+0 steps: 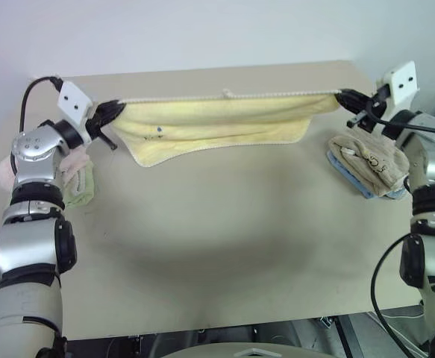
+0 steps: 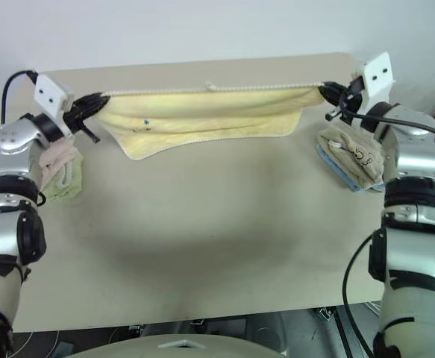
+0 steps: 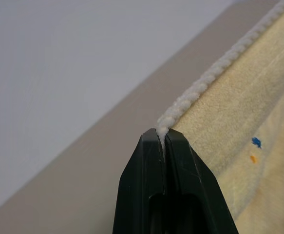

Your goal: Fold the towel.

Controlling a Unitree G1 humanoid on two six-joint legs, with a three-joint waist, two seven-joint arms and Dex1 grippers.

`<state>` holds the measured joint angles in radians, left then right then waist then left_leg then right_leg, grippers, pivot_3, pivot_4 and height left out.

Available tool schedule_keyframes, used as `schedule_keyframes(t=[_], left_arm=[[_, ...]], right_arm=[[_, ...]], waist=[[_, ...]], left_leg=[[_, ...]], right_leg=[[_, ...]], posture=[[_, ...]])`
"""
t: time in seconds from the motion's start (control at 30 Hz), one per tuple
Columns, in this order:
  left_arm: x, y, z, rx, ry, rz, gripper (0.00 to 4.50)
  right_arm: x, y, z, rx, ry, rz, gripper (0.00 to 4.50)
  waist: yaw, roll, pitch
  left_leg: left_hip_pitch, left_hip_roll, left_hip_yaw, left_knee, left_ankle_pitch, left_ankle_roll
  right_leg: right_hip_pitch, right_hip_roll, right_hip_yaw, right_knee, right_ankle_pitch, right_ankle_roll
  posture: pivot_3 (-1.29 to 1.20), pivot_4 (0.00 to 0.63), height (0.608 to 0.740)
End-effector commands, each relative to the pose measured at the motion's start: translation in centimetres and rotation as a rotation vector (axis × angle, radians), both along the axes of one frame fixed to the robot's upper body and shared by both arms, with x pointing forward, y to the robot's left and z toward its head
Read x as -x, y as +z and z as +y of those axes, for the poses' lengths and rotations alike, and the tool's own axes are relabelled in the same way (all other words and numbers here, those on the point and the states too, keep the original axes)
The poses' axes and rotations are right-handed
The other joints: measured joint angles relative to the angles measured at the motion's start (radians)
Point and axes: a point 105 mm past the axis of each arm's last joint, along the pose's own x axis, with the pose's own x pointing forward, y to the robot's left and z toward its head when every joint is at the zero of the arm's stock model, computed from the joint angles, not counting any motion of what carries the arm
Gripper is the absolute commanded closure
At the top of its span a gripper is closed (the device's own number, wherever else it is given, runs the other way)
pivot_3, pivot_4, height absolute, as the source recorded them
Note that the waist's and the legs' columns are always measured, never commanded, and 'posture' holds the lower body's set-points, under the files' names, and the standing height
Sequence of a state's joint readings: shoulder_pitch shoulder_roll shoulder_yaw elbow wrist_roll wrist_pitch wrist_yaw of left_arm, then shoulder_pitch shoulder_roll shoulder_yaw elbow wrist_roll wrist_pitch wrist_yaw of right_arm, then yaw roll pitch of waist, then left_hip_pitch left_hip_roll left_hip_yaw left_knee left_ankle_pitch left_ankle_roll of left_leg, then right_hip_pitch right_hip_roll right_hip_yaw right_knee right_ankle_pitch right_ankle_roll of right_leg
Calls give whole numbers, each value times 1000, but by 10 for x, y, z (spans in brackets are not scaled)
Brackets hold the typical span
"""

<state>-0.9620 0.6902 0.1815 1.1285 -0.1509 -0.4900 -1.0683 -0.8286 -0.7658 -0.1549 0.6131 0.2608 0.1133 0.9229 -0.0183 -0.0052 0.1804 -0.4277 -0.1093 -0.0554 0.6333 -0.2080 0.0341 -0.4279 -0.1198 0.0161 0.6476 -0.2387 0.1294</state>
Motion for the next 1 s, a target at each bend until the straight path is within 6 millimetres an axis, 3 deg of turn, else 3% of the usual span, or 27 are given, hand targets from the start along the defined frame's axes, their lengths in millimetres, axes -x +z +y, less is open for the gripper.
schedule_keyframes(t=[0.03,0.17,0.47,0.7,1.0], left_arm=[[23,9,5,31,-132,-3,4500],[53,-9,4,52,-266,104,4500],[105,-32,-6,70,-397,258,4500],[160,-54,-2,77,-482,485,4500],[194,-68,12,64,-508,659,4500]], right_arm=[[21,10,-4,18,78,10,4424],[40,-5,-13,70,150,111,4424],[74,-24,-19,167,309,251,4424],[119,-48,-15,203,510,447,4424],[147,-53,-12,205,606,572,4424]], waist=[[0,0,0],[-4,0,0],[0,1,0],[1,1,0],[1,6,0]], left_leg=[[0,0,0,0,0,0],[0,1,0,1,0,0],[2,3,1,1,-1,-3],[2,4,1,0,-2,-4],[2,8,3,-1,-2,-4]], right_leg=[[0,0,0,0,0,0],[0,0,0,0,0,0],[2,0,1,-2,0,-1],[2,-2,1,-4,-2,-3],[4,-1,1,-18,-6,-11]], posture=[[0,150,728],[0,150,728],[0,150,728],[0,150,728],[0,150,728]])
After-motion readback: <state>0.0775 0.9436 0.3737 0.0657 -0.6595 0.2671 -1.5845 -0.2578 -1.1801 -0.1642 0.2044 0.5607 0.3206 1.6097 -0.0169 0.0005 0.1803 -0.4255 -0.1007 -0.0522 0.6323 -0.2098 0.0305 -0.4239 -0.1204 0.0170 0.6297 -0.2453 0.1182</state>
